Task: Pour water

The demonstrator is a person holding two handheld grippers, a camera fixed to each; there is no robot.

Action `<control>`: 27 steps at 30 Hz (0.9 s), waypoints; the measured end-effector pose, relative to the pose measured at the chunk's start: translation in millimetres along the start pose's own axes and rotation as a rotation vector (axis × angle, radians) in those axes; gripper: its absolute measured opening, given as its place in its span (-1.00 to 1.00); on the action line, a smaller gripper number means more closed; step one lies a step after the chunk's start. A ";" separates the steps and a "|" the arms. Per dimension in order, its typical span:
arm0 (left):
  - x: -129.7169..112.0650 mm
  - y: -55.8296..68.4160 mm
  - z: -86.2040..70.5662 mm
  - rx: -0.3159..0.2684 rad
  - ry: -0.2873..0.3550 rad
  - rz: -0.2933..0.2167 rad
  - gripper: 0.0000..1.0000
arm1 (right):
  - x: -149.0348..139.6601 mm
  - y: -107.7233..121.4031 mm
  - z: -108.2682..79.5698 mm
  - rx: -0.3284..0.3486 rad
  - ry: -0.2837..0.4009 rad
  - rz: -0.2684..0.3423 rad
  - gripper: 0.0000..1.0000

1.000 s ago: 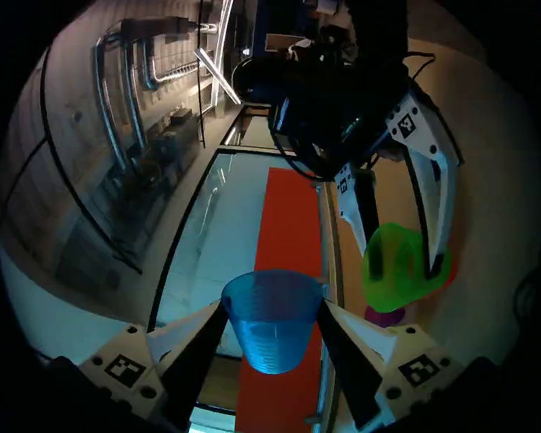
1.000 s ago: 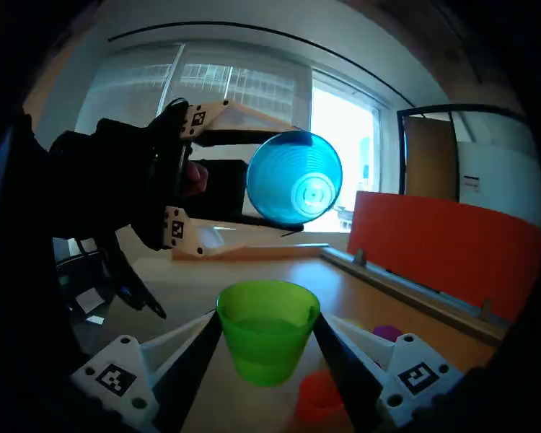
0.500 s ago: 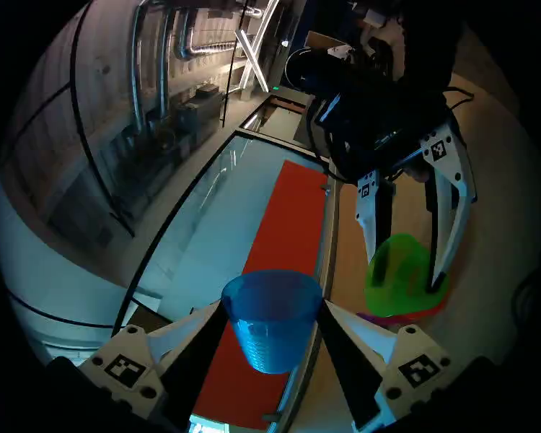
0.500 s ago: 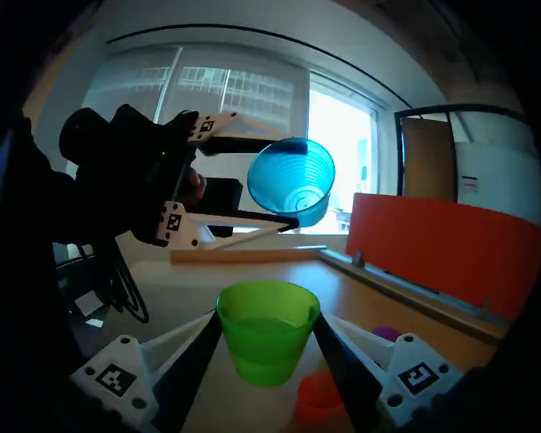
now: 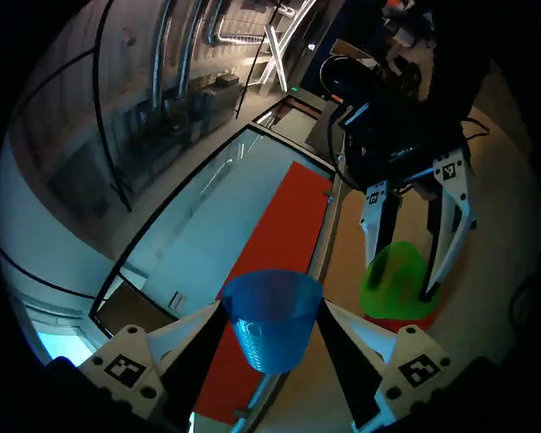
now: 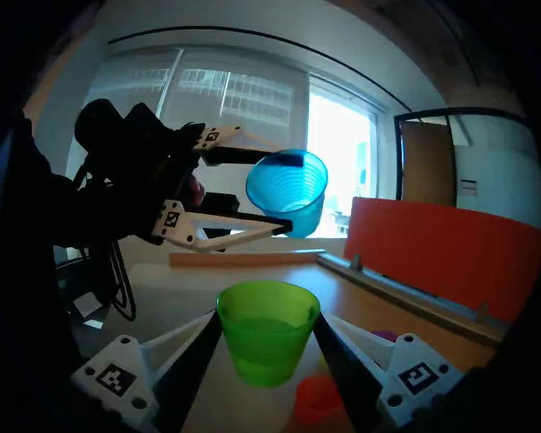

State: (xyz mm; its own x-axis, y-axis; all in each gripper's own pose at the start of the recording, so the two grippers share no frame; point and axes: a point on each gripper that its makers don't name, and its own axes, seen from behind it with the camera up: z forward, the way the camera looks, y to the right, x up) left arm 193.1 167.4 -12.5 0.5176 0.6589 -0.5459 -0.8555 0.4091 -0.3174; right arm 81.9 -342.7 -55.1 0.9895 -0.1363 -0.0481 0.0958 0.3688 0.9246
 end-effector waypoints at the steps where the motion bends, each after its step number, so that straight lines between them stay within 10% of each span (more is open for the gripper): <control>1: -1.1 0.4 -0.4 -0.001 0.000 -0.016 0.70 | 0.3 -0.2 0.0 0.000 0.001 -0.001 0.80; 27: -10.4 -5.9 -8.5 -0.025 0.014 -0.387 0.70 | 7.2 -2.8 -1.7 -0.004 0.012 -0.012 0.81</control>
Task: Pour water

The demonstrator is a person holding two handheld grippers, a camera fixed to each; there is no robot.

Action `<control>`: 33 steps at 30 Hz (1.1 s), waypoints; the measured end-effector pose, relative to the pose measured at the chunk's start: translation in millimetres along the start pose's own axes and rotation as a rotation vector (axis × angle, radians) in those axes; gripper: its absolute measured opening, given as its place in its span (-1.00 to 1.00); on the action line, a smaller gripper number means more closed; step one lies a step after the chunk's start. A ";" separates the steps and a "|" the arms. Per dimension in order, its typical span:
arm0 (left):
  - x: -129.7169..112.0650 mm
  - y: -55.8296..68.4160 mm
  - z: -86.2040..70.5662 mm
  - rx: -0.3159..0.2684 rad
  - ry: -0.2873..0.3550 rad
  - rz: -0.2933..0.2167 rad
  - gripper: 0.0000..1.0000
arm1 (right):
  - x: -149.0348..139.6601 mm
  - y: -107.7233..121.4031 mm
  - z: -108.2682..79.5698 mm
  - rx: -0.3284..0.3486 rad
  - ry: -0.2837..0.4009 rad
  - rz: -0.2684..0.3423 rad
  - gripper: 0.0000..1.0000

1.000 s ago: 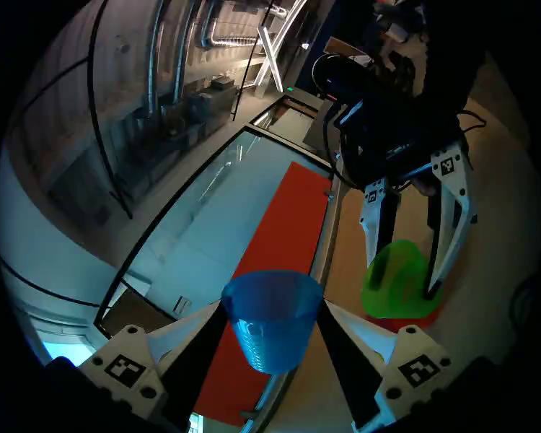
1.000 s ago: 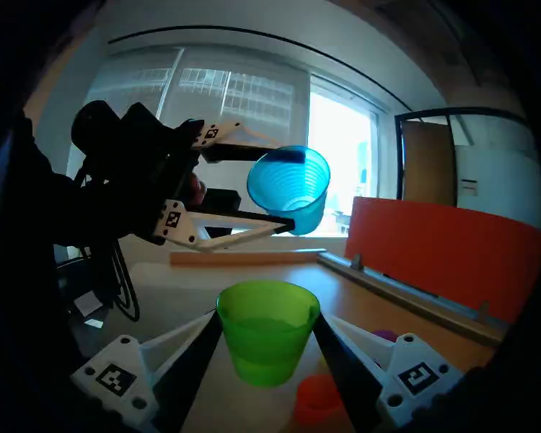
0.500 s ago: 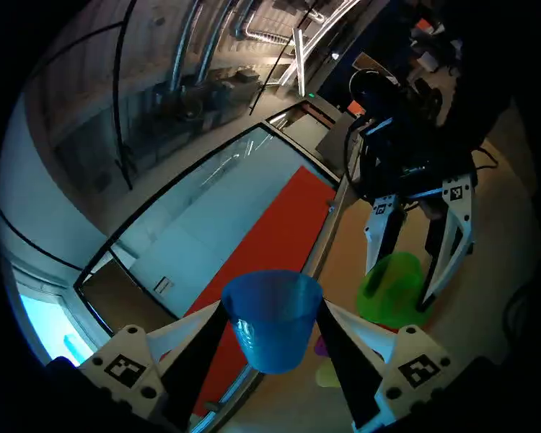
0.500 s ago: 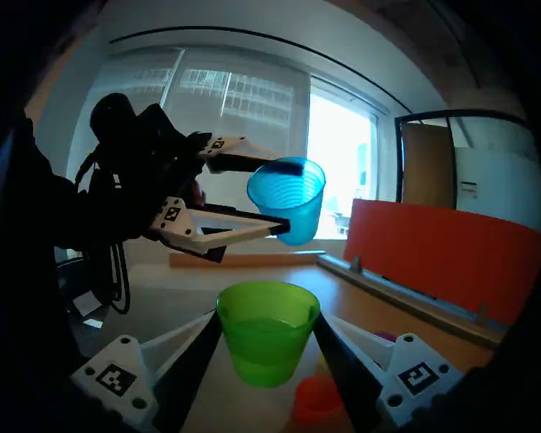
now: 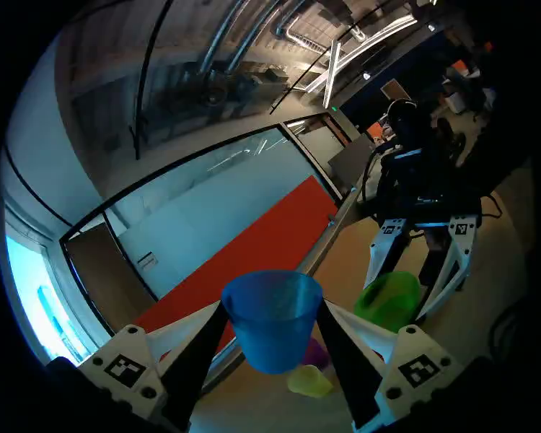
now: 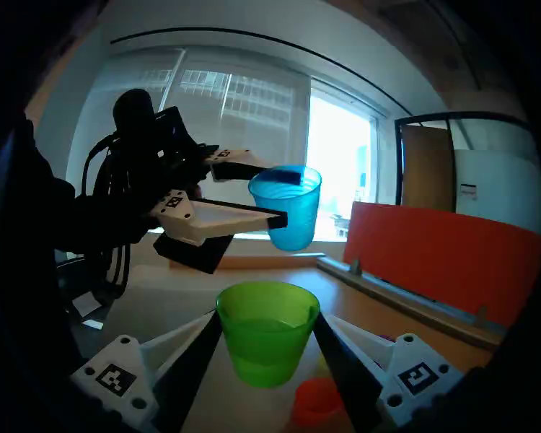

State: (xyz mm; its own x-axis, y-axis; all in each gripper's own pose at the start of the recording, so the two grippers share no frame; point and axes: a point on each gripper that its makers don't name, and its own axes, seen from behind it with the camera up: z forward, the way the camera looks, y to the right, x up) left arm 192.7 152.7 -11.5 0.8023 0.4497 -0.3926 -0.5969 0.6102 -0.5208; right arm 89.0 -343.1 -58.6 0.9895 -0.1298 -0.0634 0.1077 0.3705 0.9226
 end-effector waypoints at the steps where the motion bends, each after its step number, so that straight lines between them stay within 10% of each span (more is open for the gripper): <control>1: 0.2 0.1 -0.3 -0.003 0.003 -0.018 0.70 | 0.5 -0.1 0.0 0.000 0.001 0.000 0.81; 15: -9.2 -9.7 -4.7 -0.021 0.011 -0.297 0.70 | 5.2 -1.5 -0.6 0.002 0.006 -0.005 0.81; 33: -20.4 -2.7 -2.6 -0.048 0.005 -0.478 0.70 | 8.1 -3.4 1.3 0.008 0.006 -0.006 0.81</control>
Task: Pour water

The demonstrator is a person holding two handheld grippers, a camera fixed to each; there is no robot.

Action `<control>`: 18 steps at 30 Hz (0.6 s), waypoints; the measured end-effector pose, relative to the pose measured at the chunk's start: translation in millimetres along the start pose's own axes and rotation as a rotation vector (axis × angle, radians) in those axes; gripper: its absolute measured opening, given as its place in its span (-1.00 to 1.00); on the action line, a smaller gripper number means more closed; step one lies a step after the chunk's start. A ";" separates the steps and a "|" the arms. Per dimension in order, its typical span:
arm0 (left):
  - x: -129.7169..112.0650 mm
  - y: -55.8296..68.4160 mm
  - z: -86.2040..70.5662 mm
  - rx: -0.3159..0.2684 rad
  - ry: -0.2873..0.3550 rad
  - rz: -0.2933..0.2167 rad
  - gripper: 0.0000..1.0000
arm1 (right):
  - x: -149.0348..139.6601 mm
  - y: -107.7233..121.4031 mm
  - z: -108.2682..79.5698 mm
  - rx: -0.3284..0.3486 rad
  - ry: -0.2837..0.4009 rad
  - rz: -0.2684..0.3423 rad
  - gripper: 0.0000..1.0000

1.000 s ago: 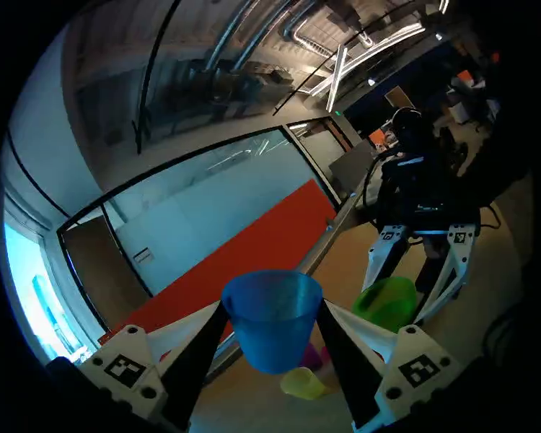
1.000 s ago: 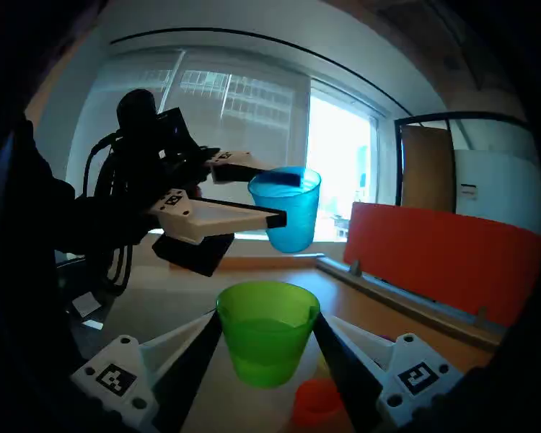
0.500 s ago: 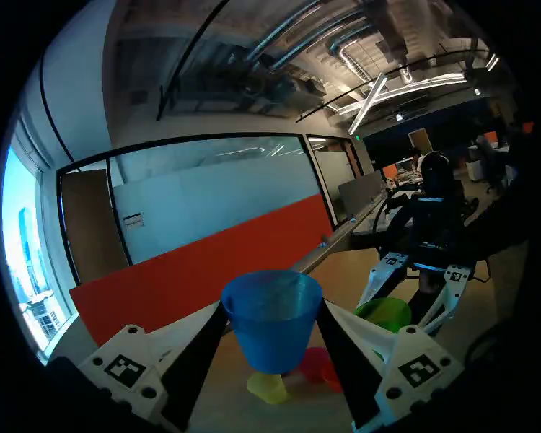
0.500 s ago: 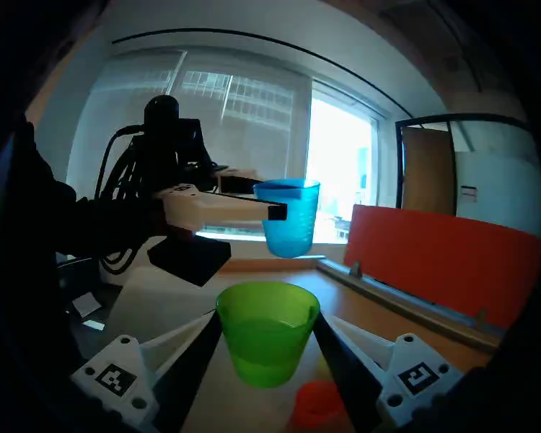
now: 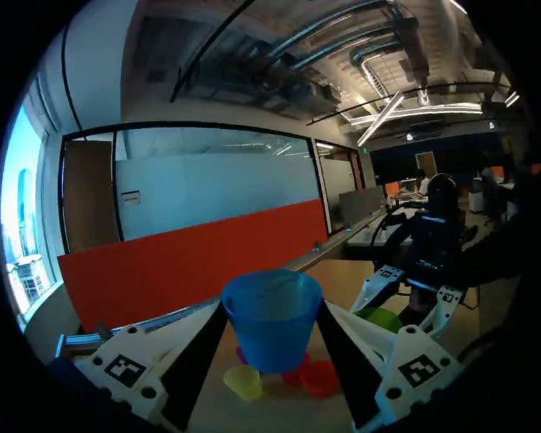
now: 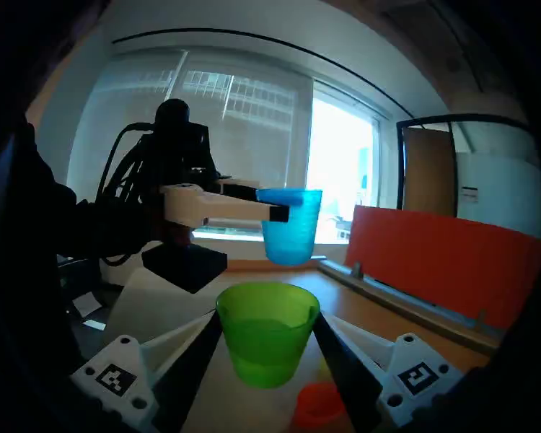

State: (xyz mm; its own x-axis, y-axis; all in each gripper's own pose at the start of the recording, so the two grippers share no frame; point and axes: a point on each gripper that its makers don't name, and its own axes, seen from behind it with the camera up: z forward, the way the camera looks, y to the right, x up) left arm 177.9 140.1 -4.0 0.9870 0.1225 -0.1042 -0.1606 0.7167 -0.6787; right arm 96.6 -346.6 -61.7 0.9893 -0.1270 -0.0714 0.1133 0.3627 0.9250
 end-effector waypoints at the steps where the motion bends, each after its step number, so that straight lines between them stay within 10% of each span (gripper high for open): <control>1: -1.2 0.6 0.0 -0.001 -0.003 -0.005 0.70 | 0.0 0.0 -0.1 0.000 0.000 0.001 0.81; 18: -20.9 3.0 -2.4 -0.015 -0.034 -0.056 0.70 | -4.7 0.5 -3.7 -0.004 -0.021 0.028 0.80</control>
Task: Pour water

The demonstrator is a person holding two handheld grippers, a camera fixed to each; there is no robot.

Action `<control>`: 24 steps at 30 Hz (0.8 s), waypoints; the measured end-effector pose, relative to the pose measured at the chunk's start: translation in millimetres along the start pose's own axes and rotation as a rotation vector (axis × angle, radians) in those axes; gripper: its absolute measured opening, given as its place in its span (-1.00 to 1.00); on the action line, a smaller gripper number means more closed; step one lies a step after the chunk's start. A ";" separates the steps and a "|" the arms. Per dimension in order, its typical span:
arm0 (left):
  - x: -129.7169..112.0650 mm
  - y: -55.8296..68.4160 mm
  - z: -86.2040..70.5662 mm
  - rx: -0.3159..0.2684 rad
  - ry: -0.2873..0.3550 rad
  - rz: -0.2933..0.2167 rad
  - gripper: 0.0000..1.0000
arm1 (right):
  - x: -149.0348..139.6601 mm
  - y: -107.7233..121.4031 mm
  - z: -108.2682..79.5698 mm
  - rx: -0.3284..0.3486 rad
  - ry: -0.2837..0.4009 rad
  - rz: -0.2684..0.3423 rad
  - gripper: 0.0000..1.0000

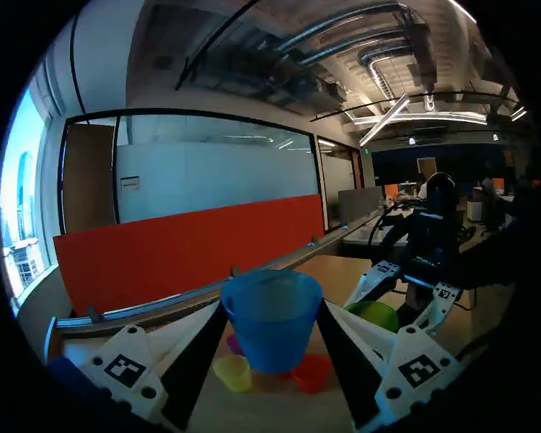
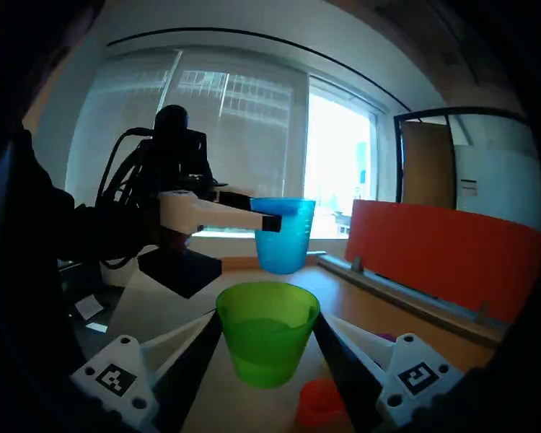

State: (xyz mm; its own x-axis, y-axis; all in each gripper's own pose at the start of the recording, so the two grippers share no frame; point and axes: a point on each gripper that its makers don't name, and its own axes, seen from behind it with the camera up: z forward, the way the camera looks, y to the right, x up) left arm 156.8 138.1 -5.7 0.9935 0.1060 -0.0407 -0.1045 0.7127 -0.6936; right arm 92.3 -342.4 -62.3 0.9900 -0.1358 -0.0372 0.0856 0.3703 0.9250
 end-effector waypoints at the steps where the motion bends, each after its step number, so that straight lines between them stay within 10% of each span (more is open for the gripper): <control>1: -2.8 0.0 0.1 0.000 -0.006 0.000 0.70 | -1.4 0.1 -0.9 0.001 -0.004 0.003 0.80; 24: -82.0 19.4 5.5 -0.051 -0.158 -0.031 0.71 | -36.2 6.3 -26.4 0.006 -0.113 0.041 0.81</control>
State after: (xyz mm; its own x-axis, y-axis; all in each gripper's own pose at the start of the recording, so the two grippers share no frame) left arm 73.1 147.0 -11.9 0.9765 0.1949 0.0916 -0.0677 0.6817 -0.7285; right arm 60.0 -311.0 -65.2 0.9736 -0.2240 0.0429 0.0447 0.3720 0.9271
